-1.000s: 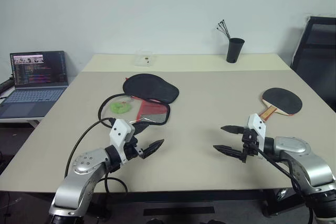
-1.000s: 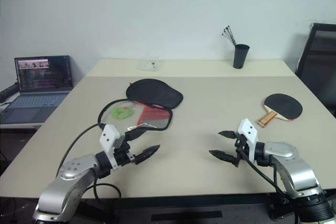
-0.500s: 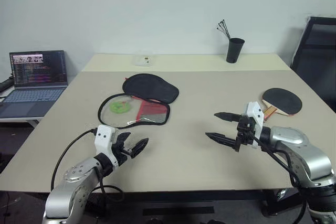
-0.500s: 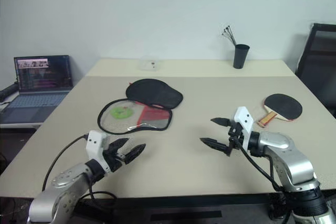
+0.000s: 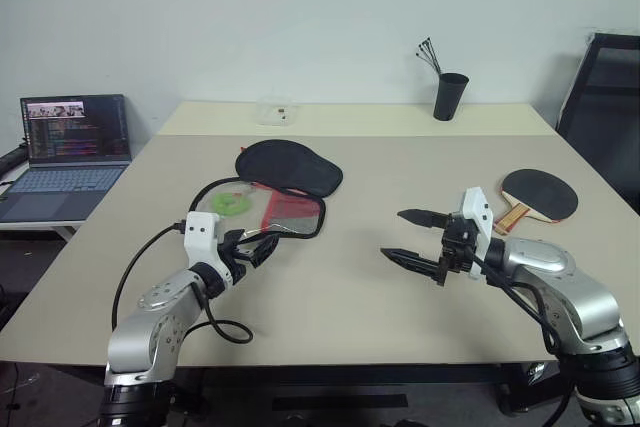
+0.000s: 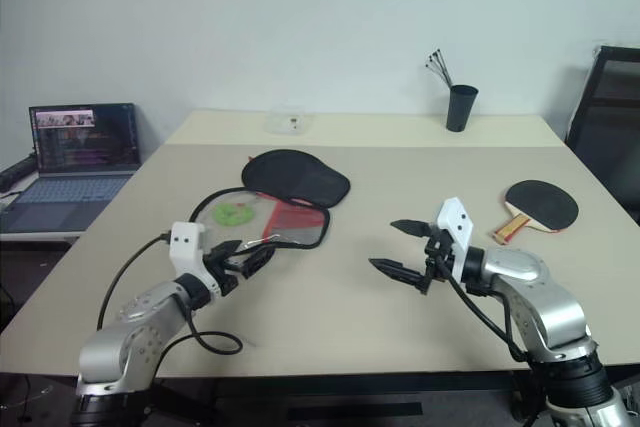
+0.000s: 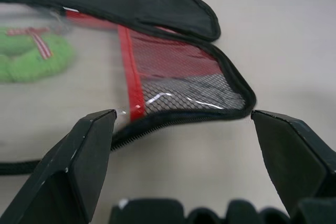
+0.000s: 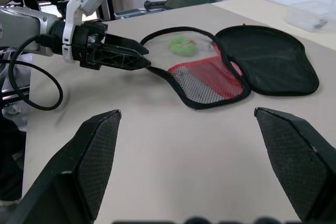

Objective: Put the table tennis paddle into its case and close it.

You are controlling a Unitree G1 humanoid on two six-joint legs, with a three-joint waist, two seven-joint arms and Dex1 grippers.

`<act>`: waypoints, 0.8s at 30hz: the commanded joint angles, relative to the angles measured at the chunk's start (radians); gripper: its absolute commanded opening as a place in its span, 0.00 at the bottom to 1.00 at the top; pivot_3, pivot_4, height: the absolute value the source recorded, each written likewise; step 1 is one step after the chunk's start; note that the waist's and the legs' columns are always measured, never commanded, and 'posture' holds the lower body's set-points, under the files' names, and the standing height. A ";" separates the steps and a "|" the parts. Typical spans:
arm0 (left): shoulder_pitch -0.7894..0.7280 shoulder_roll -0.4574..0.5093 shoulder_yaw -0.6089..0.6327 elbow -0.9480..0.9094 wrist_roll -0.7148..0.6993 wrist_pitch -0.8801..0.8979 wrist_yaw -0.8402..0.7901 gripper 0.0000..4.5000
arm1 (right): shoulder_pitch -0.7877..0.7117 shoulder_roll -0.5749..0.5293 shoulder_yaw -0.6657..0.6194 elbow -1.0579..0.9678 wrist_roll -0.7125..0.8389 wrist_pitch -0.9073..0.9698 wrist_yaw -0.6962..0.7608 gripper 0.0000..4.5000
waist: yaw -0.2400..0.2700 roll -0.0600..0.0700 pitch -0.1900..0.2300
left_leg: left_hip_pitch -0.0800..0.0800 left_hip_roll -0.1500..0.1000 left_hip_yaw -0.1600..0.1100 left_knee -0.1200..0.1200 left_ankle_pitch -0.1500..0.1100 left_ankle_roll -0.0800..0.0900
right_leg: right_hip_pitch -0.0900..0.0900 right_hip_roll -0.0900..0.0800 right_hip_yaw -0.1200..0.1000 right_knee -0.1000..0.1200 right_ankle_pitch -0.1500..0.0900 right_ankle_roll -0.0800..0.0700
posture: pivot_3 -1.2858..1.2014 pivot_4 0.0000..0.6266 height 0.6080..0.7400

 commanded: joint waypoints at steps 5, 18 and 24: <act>-0.134 0.018 -0.117 0.111 0.107 -0.122 -0.074 1.00 | 0.010 0.006 -0.015 -0.014 -0.011 -0.045 -0.013 0.99 | 0.002 0.000 0.000 | 0.000 0.000 0.002 0.000 0.000 0.000 | 0.000 0.000 0.000 0.000 0.000 0.000 | 0.52 0.24 1.00; -0.433 -0.110 -0.284 0.556 0.269 -0.310 -0.147 1.00 | 0.009 -0.001 -0.021 -0.066 0.007 -0.004 -0.055 0.99 | 0.000 -0.001 0.000 | 0.000 -0.001 0.006 0.000 0.000 0.000 | 0.000 0.002 0.000 0.000 0.000 0.001 | 0.52 0.24 1.00; -0.492 -0.157 -0.304 0.719 0.311 -0.336 -0.163 1.00 | 0.009 -0.003 -0.028 -0.086 0.016 0.018 -0.073 0.99 | 0.000 -0.001 0.000 | 0.000 -0.001 0.006 0.000 0.000 0.000 | 0.000 0.003 0.000 0.000 0.000 0.001 | 0.52 0.24 1.00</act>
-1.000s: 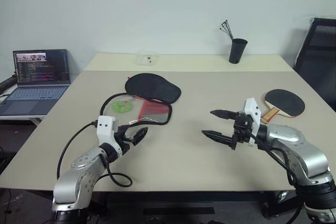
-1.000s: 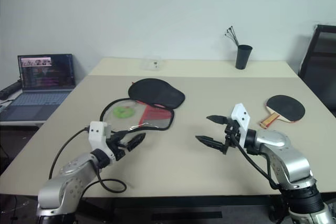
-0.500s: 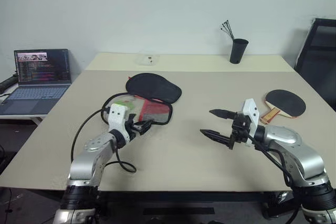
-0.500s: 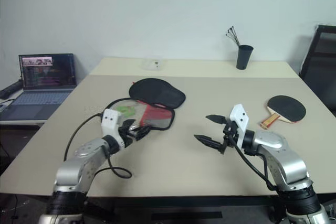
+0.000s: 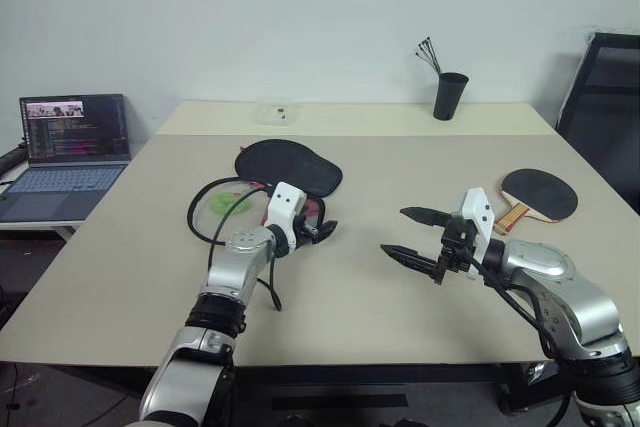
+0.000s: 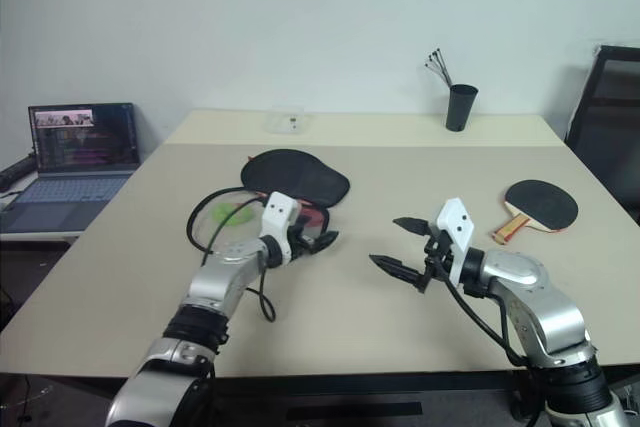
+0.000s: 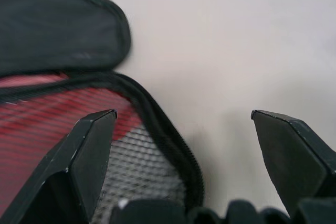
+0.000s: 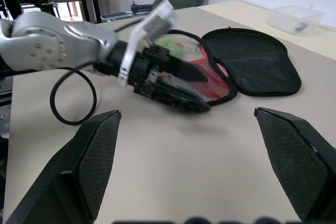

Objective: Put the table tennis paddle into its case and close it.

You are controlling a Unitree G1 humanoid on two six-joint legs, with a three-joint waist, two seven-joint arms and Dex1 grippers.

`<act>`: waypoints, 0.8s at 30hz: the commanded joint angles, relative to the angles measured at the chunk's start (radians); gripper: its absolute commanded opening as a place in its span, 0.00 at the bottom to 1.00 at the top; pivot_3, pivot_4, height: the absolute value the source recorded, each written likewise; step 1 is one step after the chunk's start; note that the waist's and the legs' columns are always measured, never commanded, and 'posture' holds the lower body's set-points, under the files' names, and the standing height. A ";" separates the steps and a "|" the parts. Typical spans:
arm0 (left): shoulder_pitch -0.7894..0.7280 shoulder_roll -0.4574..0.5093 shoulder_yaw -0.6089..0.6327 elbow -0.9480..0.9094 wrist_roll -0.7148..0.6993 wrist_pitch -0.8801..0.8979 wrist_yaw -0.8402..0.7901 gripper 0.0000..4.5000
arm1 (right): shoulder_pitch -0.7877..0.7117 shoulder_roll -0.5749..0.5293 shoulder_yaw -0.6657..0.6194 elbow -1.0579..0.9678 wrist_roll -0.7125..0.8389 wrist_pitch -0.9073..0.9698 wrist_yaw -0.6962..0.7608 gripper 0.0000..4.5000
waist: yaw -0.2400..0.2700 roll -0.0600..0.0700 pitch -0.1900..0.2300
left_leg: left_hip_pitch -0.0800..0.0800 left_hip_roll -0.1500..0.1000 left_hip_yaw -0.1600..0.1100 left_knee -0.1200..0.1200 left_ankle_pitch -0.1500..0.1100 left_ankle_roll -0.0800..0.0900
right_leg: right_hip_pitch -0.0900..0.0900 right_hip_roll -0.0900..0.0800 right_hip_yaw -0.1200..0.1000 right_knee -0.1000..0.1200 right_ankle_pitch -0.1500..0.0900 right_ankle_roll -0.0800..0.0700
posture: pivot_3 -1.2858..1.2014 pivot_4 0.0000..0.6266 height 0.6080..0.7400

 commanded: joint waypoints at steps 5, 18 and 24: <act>-0.063 -0.017 -0.014 0.111 0.056 -0.029 -0.018 1.00 | -0.013 -0.010 -0.027 -0.059 0.029 0.019 -0.014 0.99 | 0.000 0.000 0.000 | 0.000 0.000 0.000 0.000 0.000 0.000 | 0.000 0.000 0.000 0.000 0.000 0.000 | 0.52 0.24 1.00; -0.030 -0.008 -0.011 0.087 0.075 0.002 -0.053 0.72 | -0.047 -0.104 -0.026 -0.080 0.074 0.045 0.089 1.00 | 0.000 0.000 0.000 | 0.002 0.001 0.000 0.000 0.000 0.000 | 0.001 0.000 0.000 0.001 0.000 0.000 | 0.52 0.24 1.00; -0.009 0.010 -0.003 0.068 0.080 0.013 -0.050 0.23 | -0.053 -0.106 -0.037 -0.065 0.066 0.034 0.089 1.00 | 0.000 0.000 0.000 | 0.002 0.001 0.000 0.000 0.000 0.000 | 0.002 0.000 0.000 0.001 0.000 0.000 | 0.52 0.24 1.00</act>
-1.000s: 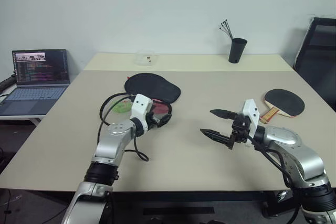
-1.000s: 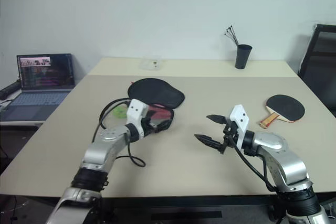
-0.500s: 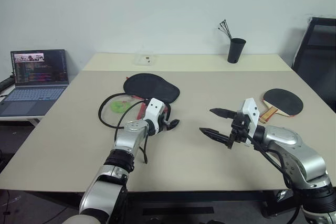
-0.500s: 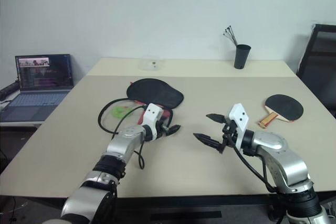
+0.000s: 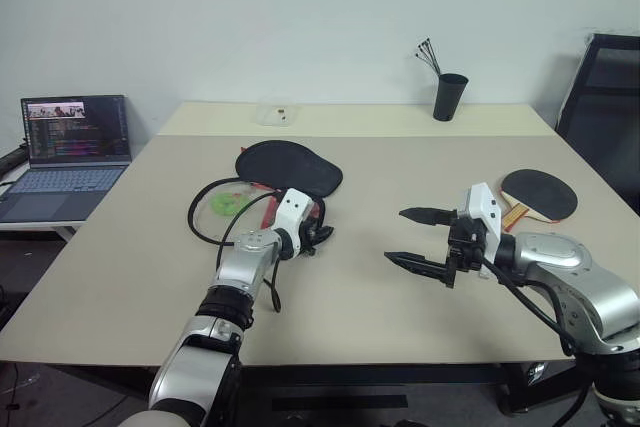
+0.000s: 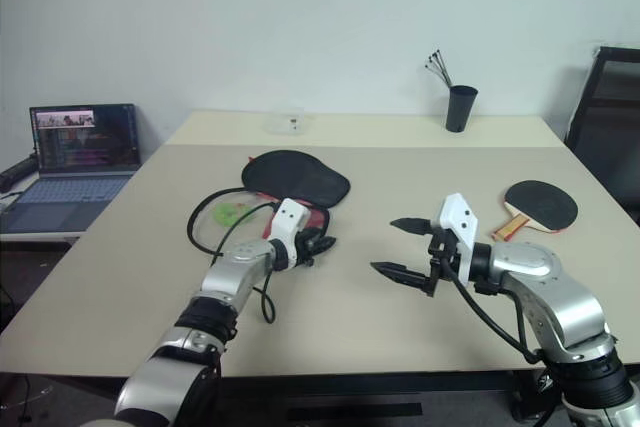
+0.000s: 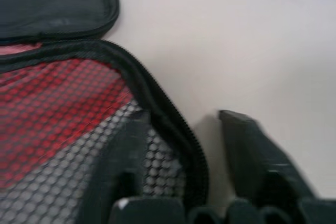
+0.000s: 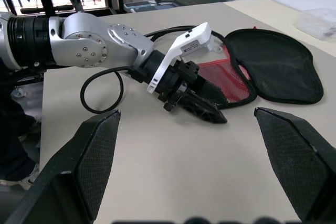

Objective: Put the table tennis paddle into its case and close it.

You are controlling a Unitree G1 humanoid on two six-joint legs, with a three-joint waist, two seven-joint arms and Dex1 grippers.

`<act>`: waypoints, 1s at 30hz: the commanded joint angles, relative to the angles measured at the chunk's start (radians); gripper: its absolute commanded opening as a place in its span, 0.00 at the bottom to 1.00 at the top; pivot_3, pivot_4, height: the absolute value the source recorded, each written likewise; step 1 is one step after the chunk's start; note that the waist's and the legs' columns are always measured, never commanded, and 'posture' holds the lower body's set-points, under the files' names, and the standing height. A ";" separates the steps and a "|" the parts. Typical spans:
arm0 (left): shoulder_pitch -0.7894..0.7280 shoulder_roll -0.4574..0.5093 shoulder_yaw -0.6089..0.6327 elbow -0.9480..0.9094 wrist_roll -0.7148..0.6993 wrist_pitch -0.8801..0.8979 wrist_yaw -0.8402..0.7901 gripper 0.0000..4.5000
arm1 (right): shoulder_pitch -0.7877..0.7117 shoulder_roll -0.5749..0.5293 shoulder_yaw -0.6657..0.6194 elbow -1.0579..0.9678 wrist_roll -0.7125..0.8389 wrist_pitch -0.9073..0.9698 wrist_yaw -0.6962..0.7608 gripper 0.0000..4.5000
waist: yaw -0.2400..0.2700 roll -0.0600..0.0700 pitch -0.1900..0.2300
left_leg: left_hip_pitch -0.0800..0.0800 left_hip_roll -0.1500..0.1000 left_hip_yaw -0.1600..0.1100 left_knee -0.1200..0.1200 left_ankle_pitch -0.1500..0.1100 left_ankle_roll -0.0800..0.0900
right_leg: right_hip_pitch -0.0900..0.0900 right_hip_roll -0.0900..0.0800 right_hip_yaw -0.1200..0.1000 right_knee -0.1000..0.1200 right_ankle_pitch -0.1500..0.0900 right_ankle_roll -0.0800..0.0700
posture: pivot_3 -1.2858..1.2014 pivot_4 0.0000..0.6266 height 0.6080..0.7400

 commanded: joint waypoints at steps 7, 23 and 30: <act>0.043 0.021 0.022 -0.038 0.009 0.017 0.008 0.00 | -0.025 -0.007 -0.052 -0.006 0.007 -0.029 -0.009 1.00 | 0.000 0.000 0.000 | 0.001 0.000 0.000 0.000 0.000 0.000 | 0.001 0.000 0.000 0.000 0.000 0.000 | 0.52 0.24 1.00; 0.063 0.092 -0.222 -0.174 -0.005 -0.142 -0.620 0.00 | 0.009 -0.084 -0.176 -0.068 0.038 0.019 -0.044 1.00 | 0.003 0.000 0.000 | 0.000 0.000 0.002 0.000 0.000 0.000 | 0.000 -0.002 0.000 -0.001 0.000 0.000 | 0.52 0.24 1.00; 0.034 0.179 -0.259 -0.108 0.033 -0.283 -0.793 0.00 | 0.032 -0.101 -0.196 -0.095 0.056 0.039 -0.064 1.00 | 0.001 0.000 0.000 | 0.000 0.000 0.001 0.000 0.000 0.000 | 0.000 0.000 0.000 -0.001 0.000 -0.001 | 0.52 0.24 1.00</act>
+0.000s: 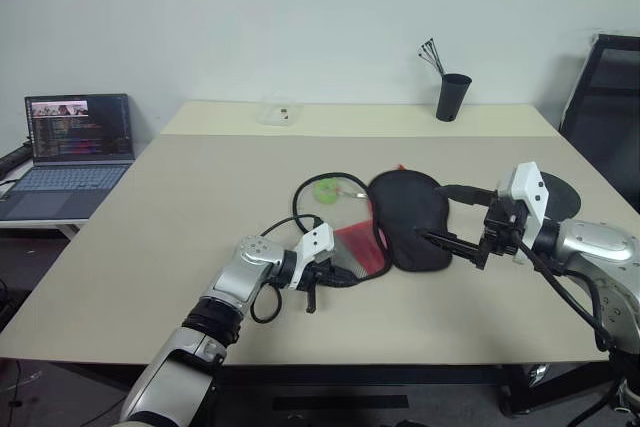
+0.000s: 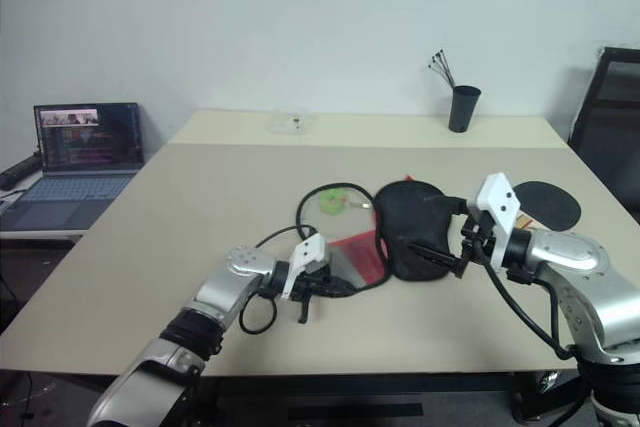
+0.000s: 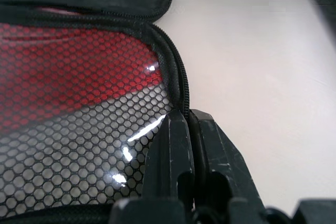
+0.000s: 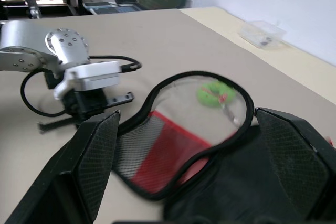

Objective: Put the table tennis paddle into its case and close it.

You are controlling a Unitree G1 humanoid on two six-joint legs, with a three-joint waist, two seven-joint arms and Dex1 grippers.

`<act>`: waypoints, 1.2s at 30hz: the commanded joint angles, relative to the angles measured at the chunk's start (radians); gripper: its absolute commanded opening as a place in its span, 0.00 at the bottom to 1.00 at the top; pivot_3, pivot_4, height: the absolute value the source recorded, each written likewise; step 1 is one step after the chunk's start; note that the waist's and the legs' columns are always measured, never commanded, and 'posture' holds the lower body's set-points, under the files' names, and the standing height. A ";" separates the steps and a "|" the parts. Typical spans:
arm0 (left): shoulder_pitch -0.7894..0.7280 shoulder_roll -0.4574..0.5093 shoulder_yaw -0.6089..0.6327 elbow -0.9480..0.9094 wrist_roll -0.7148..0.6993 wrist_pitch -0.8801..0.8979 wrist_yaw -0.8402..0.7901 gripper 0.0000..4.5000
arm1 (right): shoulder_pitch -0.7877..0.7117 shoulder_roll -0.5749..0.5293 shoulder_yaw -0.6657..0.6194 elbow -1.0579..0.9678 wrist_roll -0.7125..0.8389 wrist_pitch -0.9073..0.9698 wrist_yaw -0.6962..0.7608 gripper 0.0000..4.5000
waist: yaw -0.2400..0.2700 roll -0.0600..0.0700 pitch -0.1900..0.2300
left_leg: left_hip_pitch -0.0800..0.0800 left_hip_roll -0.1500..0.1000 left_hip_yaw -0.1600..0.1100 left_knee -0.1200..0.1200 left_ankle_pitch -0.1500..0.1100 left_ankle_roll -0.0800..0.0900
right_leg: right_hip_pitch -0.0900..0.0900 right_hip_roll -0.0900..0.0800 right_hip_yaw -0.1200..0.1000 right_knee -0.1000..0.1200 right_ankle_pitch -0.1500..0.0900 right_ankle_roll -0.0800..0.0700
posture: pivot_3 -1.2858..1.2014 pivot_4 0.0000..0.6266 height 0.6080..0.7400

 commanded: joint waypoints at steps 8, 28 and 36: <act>-0.128 0.036 0.027 0.332 0.127 -0.383 0.137 0.00 | -0.016 -0.003 -0.011 -0.025 0.009 -0.009 -0.025 1.00 | 0.000 0.000 0.000 | 0.001 0.000 0.000 0.001 0.000 0.000 | 0.000 0.000 0.000 0.001 0.000 0.000 | 0.52 0.24 1.00; -0.060 0.091 0.133 0.306 0.033 -0.544 0.126 0.99 | -0.031 0.023 0.038 0.046 0.017 0.128 -0.107 1.00 | -0.007 0.000 0.000 | 0.001 0.002 0.005 0.000 0.000 0.000 | -0.001 0.001 0.000 0.001 0.000 0.000 | 0.52 0.24 1.00; 0.085 0.108 0.265 -0.052 -0.166 -0.216 0.149 0.99 | -0.083 0.087 0.065 0.225 -0.121 0.154 -0.274 1.00 | -0.007 0.000 0.000 | 0.001 0.003 0.005 0.000 0.000 0.000 | -0.002 -0.001 0.002 0.002 0.000 0.000 | 0.52 0.24 1.00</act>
